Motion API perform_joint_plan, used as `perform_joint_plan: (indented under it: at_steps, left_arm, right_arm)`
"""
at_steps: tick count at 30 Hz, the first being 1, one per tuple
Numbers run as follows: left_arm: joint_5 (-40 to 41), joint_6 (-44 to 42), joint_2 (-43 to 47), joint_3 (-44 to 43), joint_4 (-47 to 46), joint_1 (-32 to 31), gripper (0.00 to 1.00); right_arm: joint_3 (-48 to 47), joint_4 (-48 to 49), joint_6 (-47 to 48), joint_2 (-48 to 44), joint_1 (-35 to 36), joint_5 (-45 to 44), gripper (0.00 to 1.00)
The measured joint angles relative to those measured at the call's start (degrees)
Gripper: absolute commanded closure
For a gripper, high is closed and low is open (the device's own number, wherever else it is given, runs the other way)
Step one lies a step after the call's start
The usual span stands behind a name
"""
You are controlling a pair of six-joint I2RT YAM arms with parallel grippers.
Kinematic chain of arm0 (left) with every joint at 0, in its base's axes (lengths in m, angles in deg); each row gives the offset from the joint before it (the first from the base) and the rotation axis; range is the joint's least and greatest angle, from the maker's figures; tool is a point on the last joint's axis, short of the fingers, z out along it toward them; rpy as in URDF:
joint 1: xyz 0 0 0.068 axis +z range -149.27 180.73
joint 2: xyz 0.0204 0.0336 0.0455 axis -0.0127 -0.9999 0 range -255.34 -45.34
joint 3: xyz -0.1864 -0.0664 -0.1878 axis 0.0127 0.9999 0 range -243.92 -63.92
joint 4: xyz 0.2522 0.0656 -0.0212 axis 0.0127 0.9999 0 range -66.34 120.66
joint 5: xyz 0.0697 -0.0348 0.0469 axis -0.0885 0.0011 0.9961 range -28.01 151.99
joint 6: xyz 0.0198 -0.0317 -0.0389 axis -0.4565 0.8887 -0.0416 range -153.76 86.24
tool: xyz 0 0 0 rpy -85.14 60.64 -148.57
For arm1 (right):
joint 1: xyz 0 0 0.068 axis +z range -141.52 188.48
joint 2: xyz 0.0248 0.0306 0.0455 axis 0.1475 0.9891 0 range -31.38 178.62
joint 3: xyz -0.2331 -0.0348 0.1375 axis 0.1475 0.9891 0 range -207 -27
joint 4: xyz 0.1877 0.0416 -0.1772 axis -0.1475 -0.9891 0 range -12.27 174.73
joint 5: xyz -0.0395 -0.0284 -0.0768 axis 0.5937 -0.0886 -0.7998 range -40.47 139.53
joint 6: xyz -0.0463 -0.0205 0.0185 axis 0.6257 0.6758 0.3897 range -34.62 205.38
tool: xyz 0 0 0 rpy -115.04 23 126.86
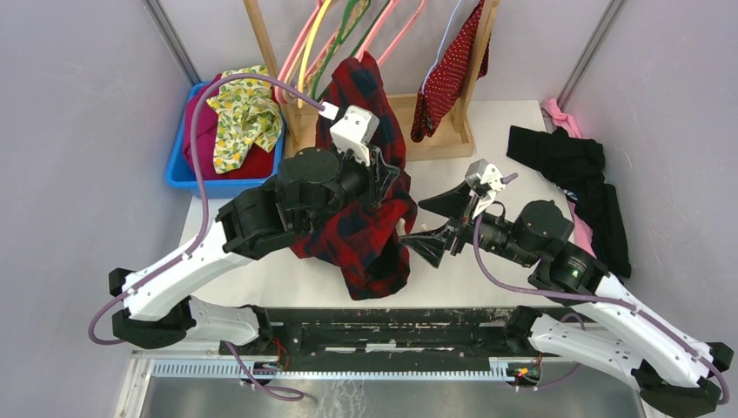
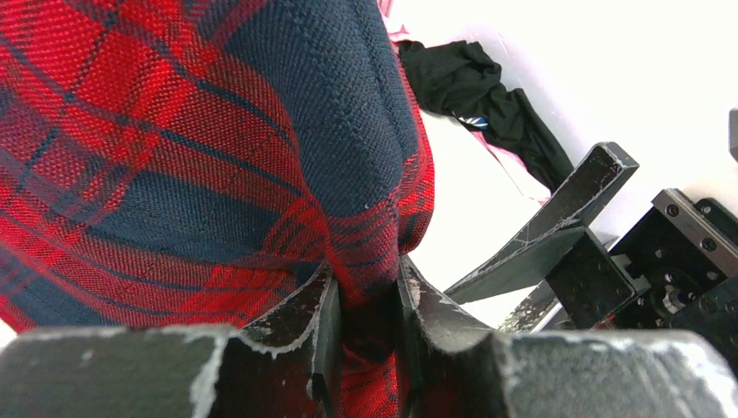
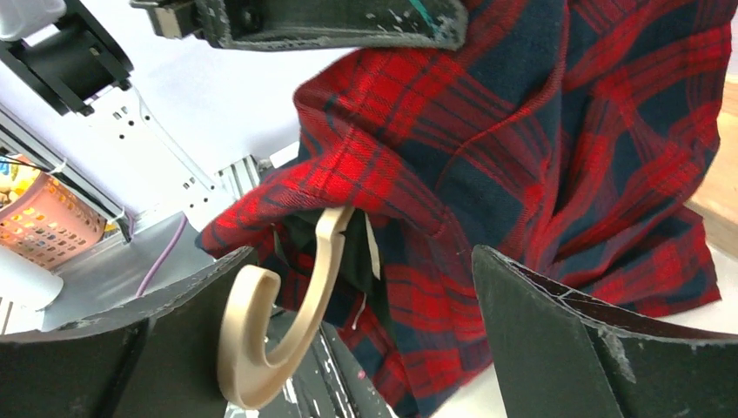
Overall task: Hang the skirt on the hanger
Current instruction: Hang the skirt on the hanger.
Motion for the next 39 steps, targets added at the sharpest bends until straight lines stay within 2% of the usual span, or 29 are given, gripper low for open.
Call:
perform_joint_plan:
  at_steps: [5, 11, 15, 22, 26, 30, 35, 39]
  left_arm:
    - [-0.1, -0.5, -0.3, -2.1, 2.7, 0.0, 0.97]
    - [-0.1, -0.9, -1.4, -5.6, 4.5, 0.0, 0.97]
    - [0.1, -1.7, -2.4, -7.7, 4.8, 0.0, 0.97]
    - [0.2, -2.9, -4.5, -13.0, 5.1, 0.0, 0.97]
    - [0.7, -3.0, -5.4, -14.8, 5.0, 0.0, 0.97]
    - [1.7, -3.0, -6.1, -15.5, 5.0, 0.0, 0.97]
    - [2.8, -3.0, -7.1, -15.9, 4.9, 0.0, 0.97]
    - [3.4, -3.0, -7.4, -15.9, 4.9, 0.0, 0.97]
  right_arm:
    - [-1.9, -7.7, 0.0, -1.0, 0.0, -3.1, 0.02]
    - [-3.0, -17.0, -0.9, -5.2, 0.0, -7.0, 0.09]
    - [-2.9, -22.0, -2.3, -8.6, 0.0, -8.3, 0.18]
    - [4.1, -23.0, -5.1, -10.4, 0.0, -5.8, 0.28]
    - [9.8, -21.4, -6.3, -10.6, 1.0, -3.9, 0.32]
    - [14.4, -15.0, -6.2, -10.3, 5.7, -2.8, 0.33]
    - [17.0, -6.2, -2.7, -7.0, 16.6, -6.8, 0.32]
    - [19.2, 2.2, 1.0, -3.0, 25.9, -15.3, 0.30]
